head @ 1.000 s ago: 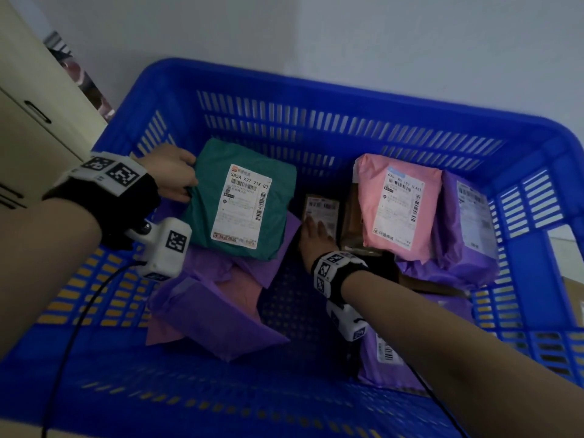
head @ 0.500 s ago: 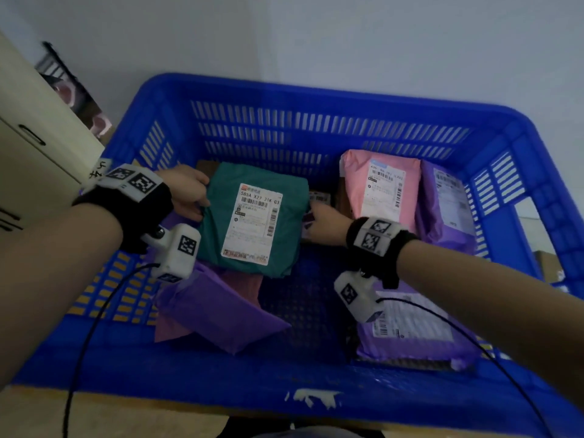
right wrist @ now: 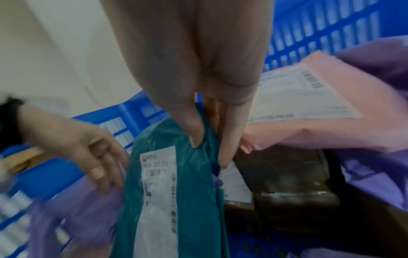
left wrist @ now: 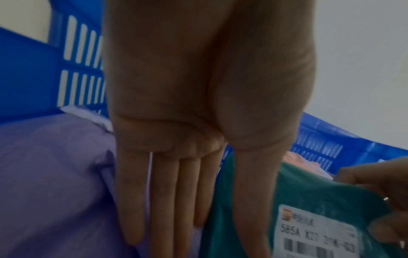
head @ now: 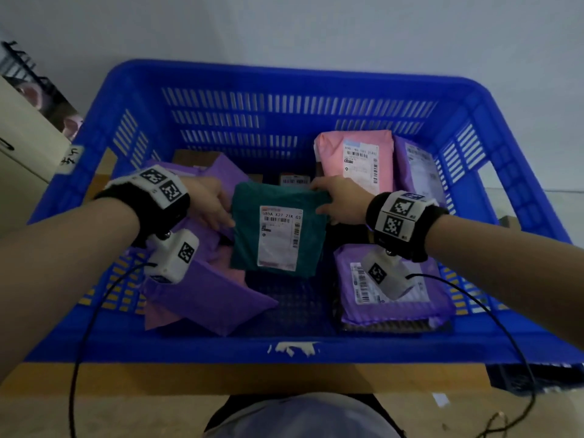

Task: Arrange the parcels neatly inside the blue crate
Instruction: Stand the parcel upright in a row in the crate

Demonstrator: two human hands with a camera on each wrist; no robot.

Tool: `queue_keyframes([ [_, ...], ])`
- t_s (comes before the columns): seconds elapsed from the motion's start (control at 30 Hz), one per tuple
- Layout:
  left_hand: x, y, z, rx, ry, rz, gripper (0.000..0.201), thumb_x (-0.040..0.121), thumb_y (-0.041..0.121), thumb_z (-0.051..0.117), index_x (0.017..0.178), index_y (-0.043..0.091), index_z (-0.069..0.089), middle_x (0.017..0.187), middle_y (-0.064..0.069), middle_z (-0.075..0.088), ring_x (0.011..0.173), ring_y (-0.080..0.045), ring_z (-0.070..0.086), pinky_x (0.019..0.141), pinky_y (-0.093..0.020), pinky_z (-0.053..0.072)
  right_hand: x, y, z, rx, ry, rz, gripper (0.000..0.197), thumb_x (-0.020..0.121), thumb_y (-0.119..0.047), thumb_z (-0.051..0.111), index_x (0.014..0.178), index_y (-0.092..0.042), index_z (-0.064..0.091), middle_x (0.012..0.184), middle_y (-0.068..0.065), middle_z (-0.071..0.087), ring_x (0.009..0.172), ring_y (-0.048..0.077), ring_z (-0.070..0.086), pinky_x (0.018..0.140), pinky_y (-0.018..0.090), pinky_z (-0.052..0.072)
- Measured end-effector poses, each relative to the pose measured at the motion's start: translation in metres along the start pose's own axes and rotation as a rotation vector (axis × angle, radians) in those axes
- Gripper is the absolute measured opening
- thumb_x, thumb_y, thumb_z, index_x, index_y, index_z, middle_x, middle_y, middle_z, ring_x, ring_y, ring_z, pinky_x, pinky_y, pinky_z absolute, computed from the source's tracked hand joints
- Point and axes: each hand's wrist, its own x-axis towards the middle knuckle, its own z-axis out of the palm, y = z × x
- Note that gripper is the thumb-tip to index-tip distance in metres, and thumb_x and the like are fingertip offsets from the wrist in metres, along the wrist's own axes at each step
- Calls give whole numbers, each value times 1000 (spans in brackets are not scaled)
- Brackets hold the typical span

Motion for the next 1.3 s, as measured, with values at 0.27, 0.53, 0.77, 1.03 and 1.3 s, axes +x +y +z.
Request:
queue_keyframes([
  [0.27,-6,-12,5,599,-254,-130,36,63,32,84,98,28,75,102,8,71,101,-9,62,103,-30,47,-4,-12,-2,-345,-186,-47,38,86,-2,55,123,-9,54,123,16,57,110,34,57,81,36,51],
  [0.53,-2,-21,0,666,-166,-90,29,76,3,72,105,1,73,86,-3,69,58,2,56,55,-9,44,2,-6,30,-341,-434,111,49,85,6,59,131,-9,51,131,16,52,96,32,64,68,33,59],
  [0.77,-2,-25,-15,665,-160,-101,29,78,-6,64,106,-1,71,98,-12,70,71,-4,59,53,-8,44,17,10,73,-496,-529,123,43,89,-3,50,132,-5,51,132,15,55,115,32,58,80,32,53],
  [1.03,10,-28,-10,622,-135,-75,29,78,8,72,107,10,72,96,-5,68,88,-8,54,73,-18,42,26,9,82,-711,-604,93,32,91,-13,52,121,-2,54,123,14,61,108,32,62,90,37,52],
  [1.3,19,-19,-22,437,171,1,23,85,26,67,68,10,67,64,-5,63,61,-17,55,66,-27,45,31,2,99,-637,-540,-156,72,91,-6,49,151,-23,14,146,16,38,129,30,45,98,33,42],
])
